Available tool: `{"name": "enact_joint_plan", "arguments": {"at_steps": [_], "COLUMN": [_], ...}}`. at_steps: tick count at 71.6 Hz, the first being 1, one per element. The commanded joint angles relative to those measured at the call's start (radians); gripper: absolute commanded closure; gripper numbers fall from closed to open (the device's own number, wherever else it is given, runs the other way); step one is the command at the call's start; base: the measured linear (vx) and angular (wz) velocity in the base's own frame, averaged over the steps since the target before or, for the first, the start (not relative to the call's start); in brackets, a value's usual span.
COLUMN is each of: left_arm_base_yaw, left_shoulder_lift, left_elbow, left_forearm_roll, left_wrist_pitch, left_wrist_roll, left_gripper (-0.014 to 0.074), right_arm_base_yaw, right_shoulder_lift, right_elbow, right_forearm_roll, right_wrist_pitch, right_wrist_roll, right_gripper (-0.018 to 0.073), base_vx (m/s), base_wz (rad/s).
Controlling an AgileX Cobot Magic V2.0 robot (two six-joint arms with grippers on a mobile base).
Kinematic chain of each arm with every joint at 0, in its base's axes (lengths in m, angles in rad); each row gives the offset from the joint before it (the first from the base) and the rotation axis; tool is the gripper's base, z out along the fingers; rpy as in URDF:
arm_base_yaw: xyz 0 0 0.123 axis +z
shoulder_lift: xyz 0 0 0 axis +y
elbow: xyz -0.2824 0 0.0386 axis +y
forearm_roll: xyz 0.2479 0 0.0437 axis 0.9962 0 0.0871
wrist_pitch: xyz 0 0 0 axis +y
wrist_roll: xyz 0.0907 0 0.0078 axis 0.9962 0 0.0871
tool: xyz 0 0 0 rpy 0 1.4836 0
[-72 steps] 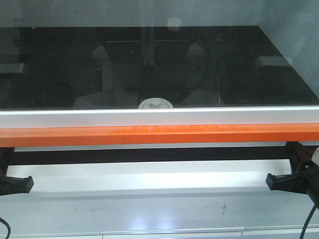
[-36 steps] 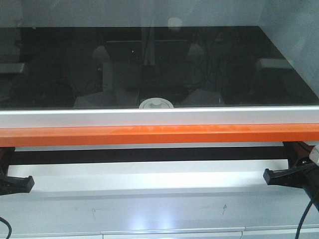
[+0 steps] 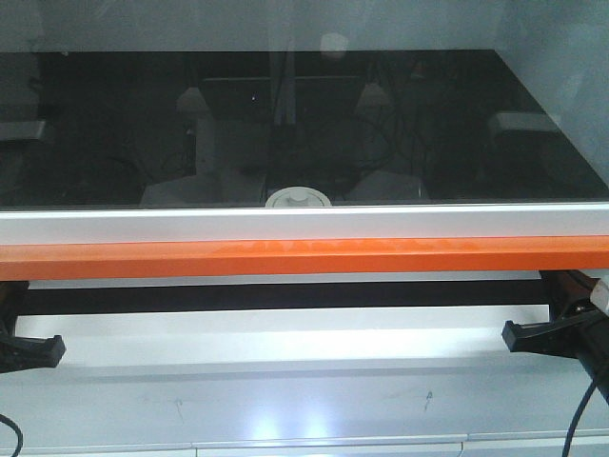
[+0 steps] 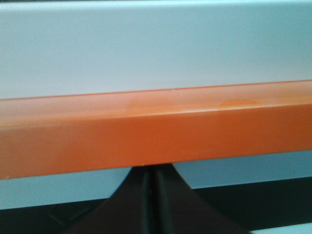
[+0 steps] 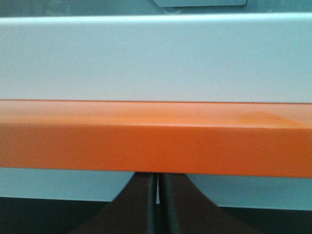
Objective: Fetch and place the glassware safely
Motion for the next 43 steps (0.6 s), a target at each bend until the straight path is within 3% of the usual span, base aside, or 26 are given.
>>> {"name": "enact_joint_plan", "arguments": {"at_steps": [1,19,43], "left_arm_base_yaw": [-0.004,-0.004,-0.004], "left_shoulder_lift": [-0.007,-0.012,-0.061], "left_elbow": [-0.049,-0.062,-0.097], "left_forearm_roll": [-0.012,-0.010,-0.013], "left_wrist_pitch": [-0.135,-0.123,-0.112], "left_wrist_roll": [-0.008,-0.007,0.002], "left_gripper": [0.0603,0.0603,0.0603], "right_arm_base_yaw": [-0.001,-0.001,-0.001], "right_shoulder_lift": [0.002,0.038,0.035], "right_elbow": [-0.080,-0.133,-0.153], "right_forearm_roll": [-0.014,-0.087,-0.086], "right_wrist_pitch": [-0.134,-0.134,-0.172], "right_wrist_roll": [-0.006,0.001,0.029], "right_gripper": [0.0560,0.0560,0.0560], "base_vx": [0.00,0.00,-0.01], "base_wz": [0.00,-0.01,-0.02]}}
